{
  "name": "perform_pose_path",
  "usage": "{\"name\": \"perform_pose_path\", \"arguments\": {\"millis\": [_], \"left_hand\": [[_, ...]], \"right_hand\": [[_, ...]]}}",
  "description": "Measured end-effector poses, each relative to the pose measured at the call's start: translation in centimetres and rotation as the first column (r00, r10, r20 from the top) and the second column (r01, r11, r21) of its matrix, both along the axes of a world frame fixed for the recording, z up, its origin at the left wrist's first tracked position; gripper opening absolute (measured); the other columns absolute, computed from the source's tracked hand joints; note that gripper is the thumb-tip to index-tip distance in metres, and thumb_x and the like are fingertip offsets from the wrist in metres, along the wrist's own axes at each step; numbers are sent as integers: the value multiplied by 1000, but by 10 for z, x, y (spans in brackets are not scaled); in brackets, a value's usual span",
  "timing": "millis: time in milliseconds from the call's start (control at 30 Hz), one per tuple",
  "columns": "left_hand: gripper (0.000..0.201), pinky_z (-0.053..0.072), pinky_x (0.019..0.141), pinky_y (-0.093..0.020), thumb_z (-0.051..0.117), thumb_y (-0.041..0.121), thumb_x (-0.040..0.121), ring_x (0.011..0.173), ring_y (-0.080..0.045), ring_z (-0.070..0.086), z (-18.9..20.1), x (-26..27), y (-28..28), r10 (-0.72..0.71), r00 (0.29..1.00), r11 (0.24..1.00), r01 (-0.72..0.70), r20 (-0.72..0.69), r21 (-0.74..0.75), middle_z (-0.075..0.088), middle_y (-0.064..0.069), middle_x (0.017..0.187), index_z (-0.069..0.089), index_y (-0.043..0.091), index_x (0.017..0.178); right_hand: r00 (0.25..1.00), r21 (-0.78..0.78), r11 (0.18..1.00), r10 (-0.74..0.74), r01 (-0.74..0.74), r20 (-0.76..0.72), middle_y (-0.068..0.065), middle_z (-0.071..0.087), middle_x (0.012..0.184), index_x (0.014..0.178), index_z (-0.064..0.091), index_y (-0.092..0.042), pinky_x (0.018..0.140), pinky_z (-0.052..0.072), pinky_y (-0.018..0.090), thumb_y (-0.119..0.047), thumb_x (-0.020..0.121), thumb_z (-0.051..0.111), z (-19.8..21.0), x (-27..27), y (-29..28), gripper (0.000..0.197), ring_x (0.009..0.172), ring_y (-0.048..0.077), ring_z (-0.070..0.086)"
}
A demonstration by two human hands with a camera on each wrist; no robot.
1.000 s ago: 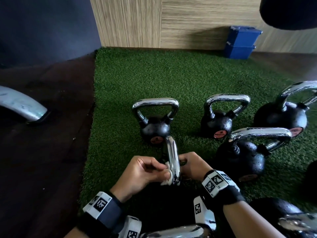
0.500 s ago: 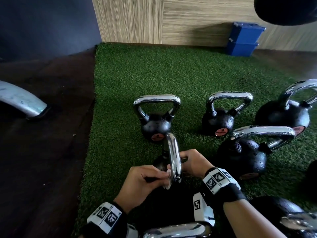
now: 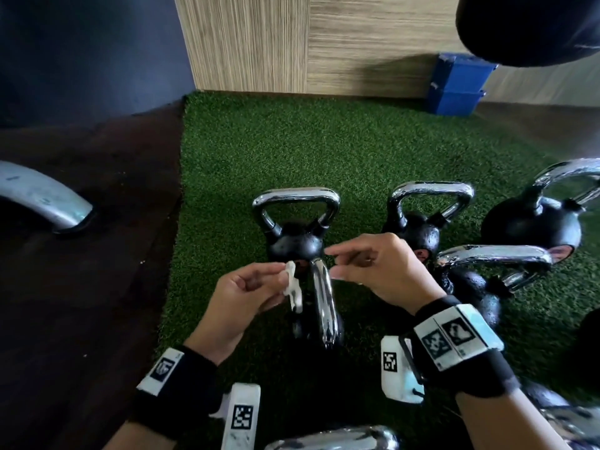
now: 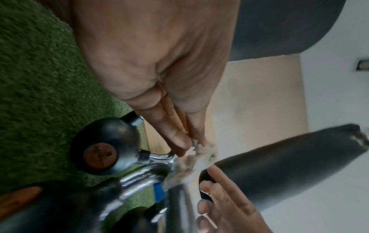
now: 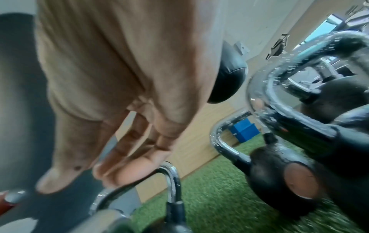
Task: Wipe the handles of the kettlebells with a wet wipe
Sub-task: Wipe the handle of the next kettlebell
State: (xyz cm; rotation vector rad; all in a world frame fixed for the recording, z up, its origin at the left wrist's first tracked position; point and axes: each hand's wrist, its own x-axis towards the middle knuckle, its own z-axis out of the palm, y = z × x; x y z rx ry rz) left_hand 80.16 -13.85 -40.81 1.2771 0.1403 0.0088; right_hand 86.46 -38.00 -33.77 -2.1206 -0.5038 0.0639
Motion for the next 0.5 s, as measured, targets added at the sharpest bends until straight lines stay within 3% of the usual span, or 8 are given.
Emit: {"name": "perform_pose_path", "arguments": {"millis": [67, 200, 267, 400, 500], "left_hand": [[37, 58, 70, -17, 88, 33, 56, 78, -6, 74, 12, 8, -3, 0, 999, 994, -4, -34, -110, 80, -4, 88, 83, 18, 89], [35, 57, 67, -16, 85, 32, 56, 68, -3, 70, 26, 12, -13, -51, 998, 979, 42, -41, -200, 76, 0, 79, 83, 15, 87], [32, 58, 69, -17, 82, 31, 65, 73, -7, 69, 27, 12, -18, -67, 996, 977, 55, -53, -208, 74, -5, 85, 83, 12, 91], [31, 59, 71, -19, 80, 41, 68, 80, -10, 74, 28, 10, -23, -88, 993, 982, 74, -73, -176, 78, -5, 89, 83, 14, 84], [42, 59, 77, -22, 69, 55, 82, 93, -14, 77, 24, 8, -20, -117, 990, 992, 114, -83, -48, 80, -6, 103, 83, 19, 100]], "right_hand": [[993, 11, 993, 113, -113, 33, -14, 75, 92, 107, 78, -33, 72, 55, 20, -29, 69, 90, 15, -7, 12, 39, 76, 9, 69], [980, 104, 985, 118, -136, 163, -12, 76, 97, 105, 79, -24, 76, 53, 13, -25, 67, 91, 20, -15, 33, 40, 82, 1, 71], [974, 126, 985, 91, -119, 206, -12, 76, 98, 102, 81, -22, 79, 50, 9, -25, 67, 92, 17, -16, 38, 36, 86, -3, 70], [979, 107, 992, 42, -65, 200, -13, 76, 93, 99, 82, -24, 76, 56, 16, -29, 68, 91, 9, -15, 39, 32, 82, -2, 71], [993, 136, 991, -16, 0, 117, -15, 77, 83, 90, 83, -26, 73, 59, 21, -22, 70, 89, 1, -11, 32, 22, 75, -2, 72]]}}
